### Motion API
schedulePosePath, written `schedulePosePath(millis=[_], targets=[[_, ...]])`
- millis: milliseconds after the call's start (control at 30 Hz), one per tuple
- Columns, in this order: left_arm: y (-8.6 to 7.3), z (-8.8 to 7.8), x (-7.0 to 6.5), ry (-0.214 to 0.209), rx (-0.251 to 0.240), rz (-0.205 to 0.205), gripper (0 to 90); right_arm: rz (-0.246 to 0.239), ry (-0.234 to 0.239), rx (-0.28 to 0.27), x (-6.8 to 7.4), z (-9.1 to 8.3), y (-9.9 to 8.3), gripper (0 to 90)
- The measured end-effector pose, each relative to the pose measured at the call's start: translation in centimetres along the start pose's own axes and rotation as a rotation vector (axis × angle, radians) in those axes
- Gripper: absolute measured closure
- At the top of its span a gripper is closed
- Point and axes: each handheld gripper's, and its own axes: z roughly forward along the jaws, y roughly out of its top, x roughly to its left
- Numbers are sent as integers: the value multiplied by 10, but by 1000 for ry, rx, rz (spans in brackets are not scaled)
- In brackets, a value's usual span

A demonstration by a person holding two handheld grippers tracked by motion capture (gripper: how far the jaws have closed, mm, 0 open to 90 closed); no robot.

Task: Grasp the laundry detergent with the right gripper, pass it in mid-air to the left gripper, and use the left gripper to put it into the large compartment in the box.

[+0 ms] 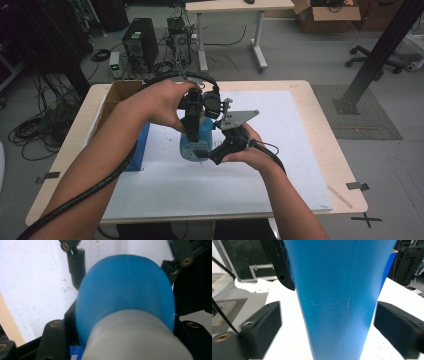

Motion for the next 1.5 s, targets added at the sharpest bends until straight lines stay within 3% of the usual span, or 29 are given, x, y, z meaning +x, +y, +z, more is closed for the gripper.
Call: schedulePosePath(millis=[200, 400, 533, 567, 600, 733, 900, 1133, 1333, 1500], targets=[[0, -3, 2, -11, 3, -19, 392, 17, -5, -23, -1, -5, -2, 0], [0, -6, 7, -6, 42, -87, 390, 28, -5, -38, -2, -19, -3, 0], [-3, -7, 13, -4, 67, -185, 389, 20, -21, -24, -5, -37, -5, 0], [-5, -7, 15, -4, 70, -227, 389, 21, -25, -18, -6, -40, -6, 0], [-5, -8, 16, -6, 75, -240, 389, 19, -31, -8, -7, -45, -7, 0], [-13, -14, 25, -22, 58, -376, 389, 14, -56, 22, -13, -62, -7, 0], [-25, -22, 33, -48, 21, -523, 388, -4, -83, 100, -20, -81, -4, 0], [-43, -33, 39, -66, 25, -660, 389, -21, -107, 223, -31, -99, 4, 0], [-69, -45, 48, -93, 43, -825, 388, -39, -124, 314, -39, -110, 10, 3], [-97, -57, 56, -87, 25, -959, 389, -45, -133, 336, -42, -117, 16, 4]])
